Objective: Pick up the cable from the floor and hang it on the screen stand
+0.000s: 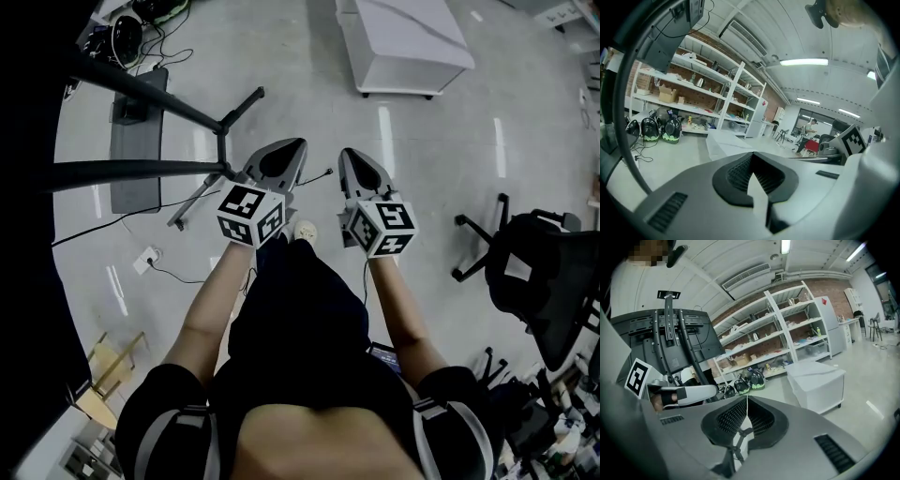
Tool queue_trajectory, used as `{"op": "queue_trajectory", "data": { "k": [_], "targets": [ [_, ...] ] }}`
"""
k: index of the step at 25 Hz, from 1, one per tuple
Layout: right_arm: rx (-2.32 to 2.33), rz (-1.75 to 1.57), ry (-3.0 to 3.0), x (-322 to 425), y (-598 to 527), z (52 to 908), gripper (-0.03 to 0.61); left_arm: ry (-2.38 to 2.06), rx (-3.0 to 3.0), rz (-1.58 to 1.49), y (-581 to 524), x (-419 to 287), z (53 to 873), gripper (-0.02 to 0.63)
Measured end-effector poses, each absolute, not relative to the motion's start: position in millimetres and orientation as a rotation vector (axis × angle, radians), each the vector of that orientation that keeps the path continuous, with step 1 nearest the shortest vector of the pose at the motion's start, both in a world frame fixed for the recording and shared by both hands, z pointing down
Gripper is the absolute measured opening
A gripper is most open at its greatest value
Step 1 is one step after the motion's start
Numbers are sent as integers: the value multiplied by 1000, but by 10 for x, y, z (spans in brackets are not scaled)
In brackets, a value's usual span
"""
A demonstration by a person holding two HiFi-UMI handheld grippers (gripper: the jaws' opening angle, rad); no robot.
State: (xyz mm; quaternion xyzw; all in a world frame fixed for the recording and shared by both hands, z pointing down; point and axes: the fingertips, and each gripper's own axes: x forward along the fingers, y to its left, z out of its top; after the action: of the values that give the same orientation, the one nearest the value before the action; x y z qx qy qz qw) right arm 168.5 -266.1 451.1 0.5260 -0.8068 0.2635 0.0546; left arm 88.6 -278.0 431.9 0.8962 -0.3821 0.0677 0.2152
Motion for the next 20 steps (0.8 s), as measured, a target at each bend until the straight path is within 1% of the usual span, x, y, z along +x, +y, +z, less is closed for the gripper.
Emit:
{"op": "queue_trajectory", "data": {
  "k": [6,20],
  "targets": [
    [1651,830,-2413,1729,-2860,4745,23,-1026,2463,226,-3017,851,4669,3],
    [1819,957,-2289,1913,-3180,5654,23,-906,2395,258,-3146,1008,5671,3]
  ]
}}
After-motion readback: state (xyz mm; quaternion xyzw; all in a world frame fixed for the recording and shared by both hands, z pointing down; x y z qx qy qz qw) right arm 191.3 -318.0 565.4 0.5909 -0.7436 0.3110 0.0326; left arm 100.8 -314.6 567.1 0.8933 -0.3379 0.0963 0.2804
